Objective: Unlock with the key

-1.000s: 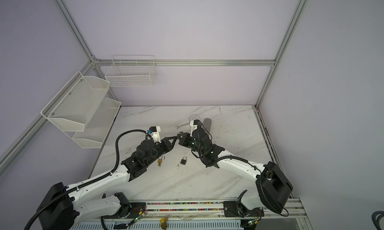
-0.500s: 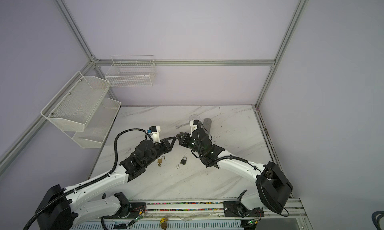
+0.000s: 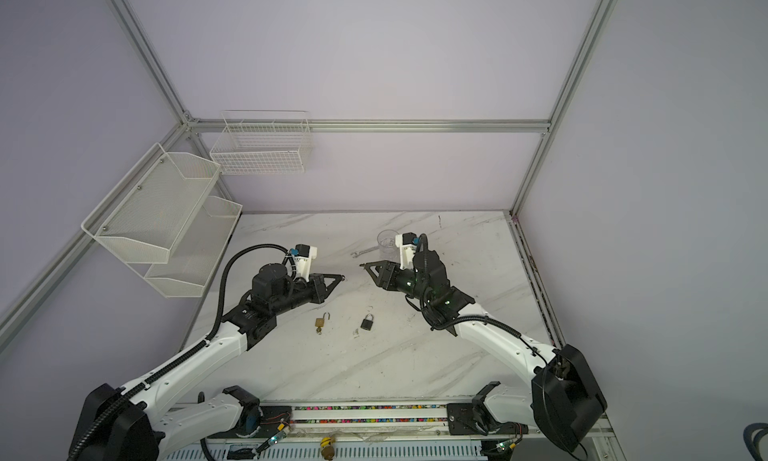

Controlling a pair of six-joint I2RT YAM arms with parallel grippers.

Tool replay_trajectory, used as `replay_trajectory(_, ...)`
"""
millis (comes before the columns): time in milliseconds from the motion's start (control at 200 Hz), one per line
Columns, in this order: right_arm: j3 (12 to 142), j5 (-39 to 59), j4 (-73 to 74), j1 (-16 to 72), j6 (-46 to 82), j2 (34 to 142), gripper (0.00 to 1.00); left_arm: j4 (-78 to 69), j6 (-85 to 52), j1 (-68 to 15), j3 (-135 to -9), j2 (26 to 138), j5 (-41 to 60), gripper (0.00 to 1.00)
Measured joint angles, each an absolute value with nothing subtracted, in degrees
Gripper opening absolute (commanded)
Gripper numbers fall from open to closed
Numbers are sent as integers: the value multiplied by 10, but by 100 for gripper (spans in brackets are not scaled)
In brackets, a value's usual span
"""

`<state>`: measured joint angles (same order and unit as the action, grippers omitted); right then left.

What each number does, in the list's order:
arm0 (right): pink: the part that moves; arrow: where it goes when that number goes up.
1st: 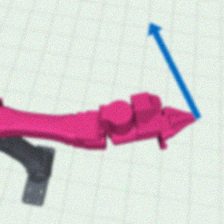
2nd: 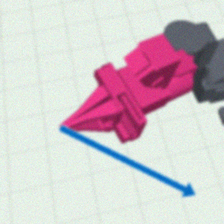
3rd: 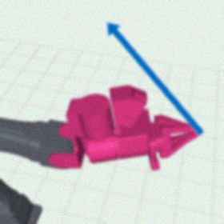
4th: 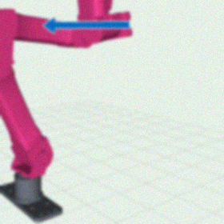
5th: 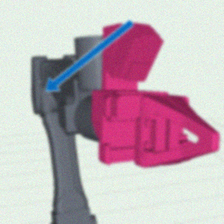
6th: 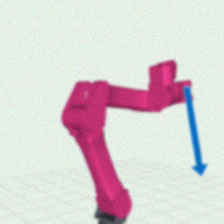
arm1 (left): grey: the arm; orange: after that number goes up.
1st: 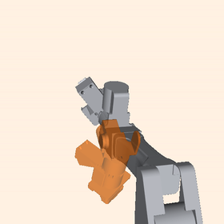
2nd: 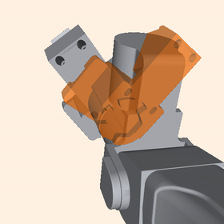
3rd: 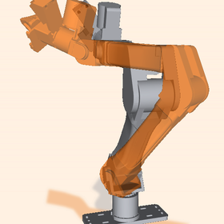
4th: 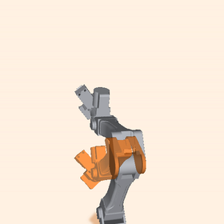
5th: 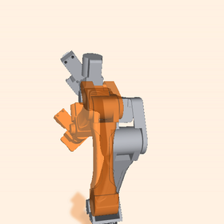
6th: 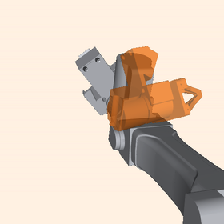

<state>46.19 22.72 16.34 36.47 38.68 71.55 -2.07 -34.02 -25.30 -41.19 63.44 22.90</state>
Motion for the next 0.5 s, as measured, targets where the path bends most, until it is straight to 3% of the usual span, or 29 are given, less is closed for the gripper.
replay_trajectory(500,432,427,283,341,319,732,48,16,-234,-248,-481,667,358,0)
